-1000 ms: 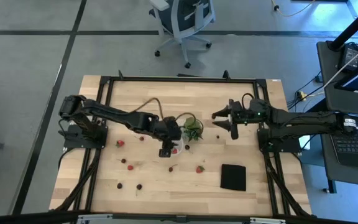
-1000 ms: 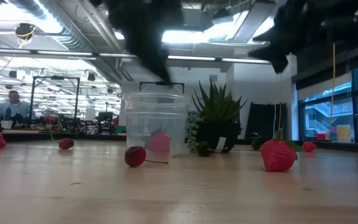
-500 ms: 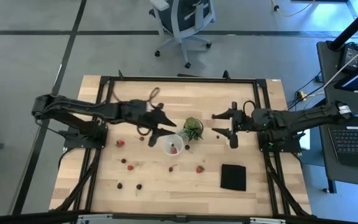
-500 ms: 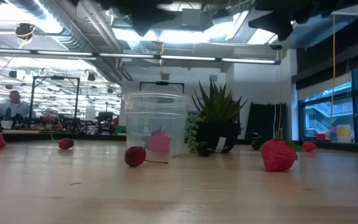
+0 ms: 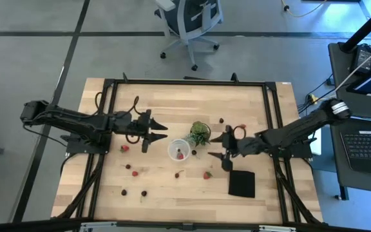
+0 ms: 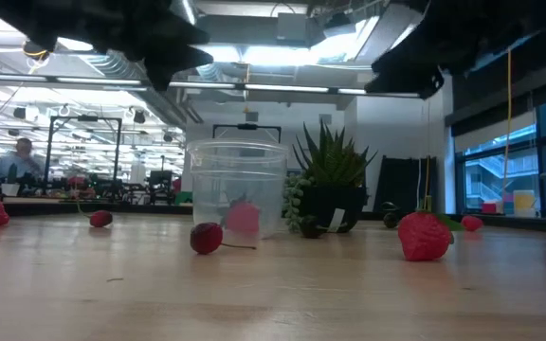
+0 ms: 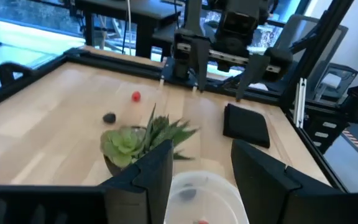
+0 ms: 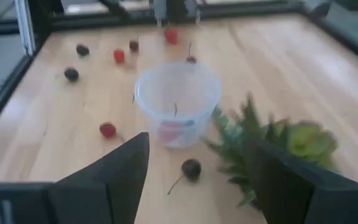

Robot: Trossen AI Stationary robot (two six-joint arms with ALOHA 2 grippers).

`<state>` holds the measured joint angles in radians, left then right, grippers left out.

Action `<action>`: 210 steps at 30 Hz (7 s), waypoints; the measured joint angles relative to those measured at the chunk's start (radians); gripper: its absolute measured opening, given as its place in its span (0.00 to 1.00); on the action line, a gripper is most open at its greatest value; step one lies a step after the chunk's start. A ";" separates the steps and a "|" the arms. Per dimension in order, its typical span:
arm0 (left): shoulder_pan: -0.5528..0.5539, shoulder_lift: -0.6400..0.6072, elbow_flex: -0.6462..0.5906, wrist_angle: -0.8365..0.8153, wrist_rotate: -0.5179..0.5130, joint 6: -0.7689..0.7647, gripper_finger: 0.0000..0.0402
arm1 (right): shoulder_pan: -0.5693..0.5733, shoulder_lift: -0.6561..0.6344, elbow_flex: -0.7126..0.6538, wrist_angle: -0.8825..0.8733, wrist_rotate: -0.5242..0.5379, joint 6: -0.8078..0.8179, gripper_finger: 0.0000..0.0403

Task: Pick and placing Produce into tupperware
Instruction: Put the top black cherry into the transparent container, then put the right strawberry into the transparent container

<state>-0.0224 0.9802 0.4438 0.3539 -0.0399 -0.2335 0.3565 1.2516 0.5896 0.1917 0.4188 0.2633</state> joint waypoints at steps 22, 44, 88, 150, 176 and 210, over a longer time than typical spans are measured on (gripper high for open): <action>-0.007 0.001 -0.003 -0.012 0.000 0.007 0.39 | 0.064 0.389 0.000 0.259 0.085 0.329 0.64; -0.007 0.002 -0.003 -0.032 0.000 0.007 0.39 | 0.061 0.551 0.124 0.174 0.087 0.285 0.64; -0.008 0.002 -0.003 -0.073 0.000 0.004 0.39 | 0.027 0.569 0.311 -0.168 0.004 0.387 0.01; -0.007 0.002 -0.003 -0.054 0.000 0.007 0.39 | -0.151 0.638 0.749 -0.600 -0.238 0.067 0.01; -0.007 0.002 -0.003 -0.054 0.000 0.006 0.39 | -0.073 0.522 0.771 -0.717 -0.237 -0.059 0.25; -0.032 0.002 -0.003 -0.081 0.004 0.033 0.39 | 0.092 0.458 0.424 -0.592 -0.291 -0.219 0.25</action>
<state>-0.0540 0.9817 0.4404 0.2733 -0.0357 -0.2001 0.4484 1.7092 1.0137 -0.4000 0.1283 0.0441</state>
